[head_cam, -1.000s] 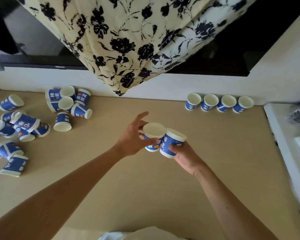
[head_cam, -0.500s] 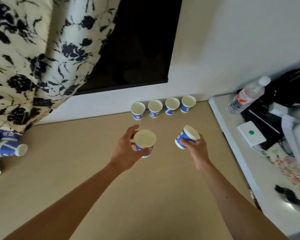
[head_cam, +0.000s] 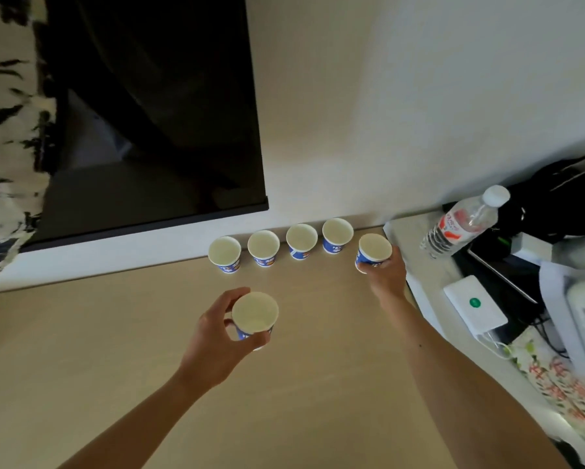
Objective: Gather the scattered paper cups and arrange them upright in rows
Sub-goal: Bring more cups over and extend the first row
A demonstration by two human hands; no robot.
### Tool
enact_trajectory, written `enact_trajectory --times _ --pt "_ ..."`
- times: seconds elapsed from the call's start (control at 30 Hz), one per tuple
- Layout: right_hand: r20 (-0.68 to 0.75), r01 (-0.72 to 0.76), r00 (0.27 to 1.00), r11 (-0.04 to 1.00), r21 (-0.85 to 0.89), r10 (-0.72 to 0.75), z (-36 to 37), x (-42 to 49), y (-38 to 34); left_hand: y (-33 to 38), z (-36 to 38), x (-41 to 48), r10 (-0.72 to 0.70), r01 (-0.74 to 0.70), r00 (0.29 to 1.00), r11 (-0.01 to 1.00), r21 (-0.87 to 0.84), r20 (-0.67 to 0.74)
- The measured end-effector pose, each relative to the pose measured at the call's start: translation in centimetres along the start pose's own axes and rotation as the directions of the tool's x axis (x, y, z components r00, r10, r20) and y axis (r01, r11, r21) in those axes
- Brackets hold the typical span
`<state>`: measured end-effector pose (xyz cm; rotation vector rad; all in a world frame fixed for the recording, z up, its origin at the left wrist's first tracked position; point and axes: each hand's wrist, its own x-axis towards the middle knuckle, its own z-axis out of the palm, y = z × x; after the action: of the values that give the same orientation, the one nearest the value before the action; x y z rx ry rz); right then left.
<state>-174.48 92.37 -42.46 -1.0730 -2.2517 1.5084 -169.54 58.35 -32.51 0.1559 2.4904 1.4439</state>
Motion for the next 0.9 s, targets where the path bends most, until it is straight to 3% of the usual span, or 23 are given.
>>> enact_trajectory --times 0.17,0.7,0.9 --pt "-0.069 0.025 0.997 0.998 0.055 -0.021 1.0 3.1 -0.4 -1.0 -0.4 0.5 -0.021 0.021 1.0 1.0 0.0 -0.006" --pt "-0.046 0.025 0.999 0.993 0.119 -0.019 3.0 5.8 -1.0 -3.2 -1.6 0.3 -0.01 0.01 1.0 1.0 0.012 -0.005" --pt "-0.046 -0.058 0.996 0.966 0.25 0.072 2.9 3.2 -0.2 -4.1 -2.5 -0.3 -0.036 0.036 0.999 0.999 0.007 -0.039"
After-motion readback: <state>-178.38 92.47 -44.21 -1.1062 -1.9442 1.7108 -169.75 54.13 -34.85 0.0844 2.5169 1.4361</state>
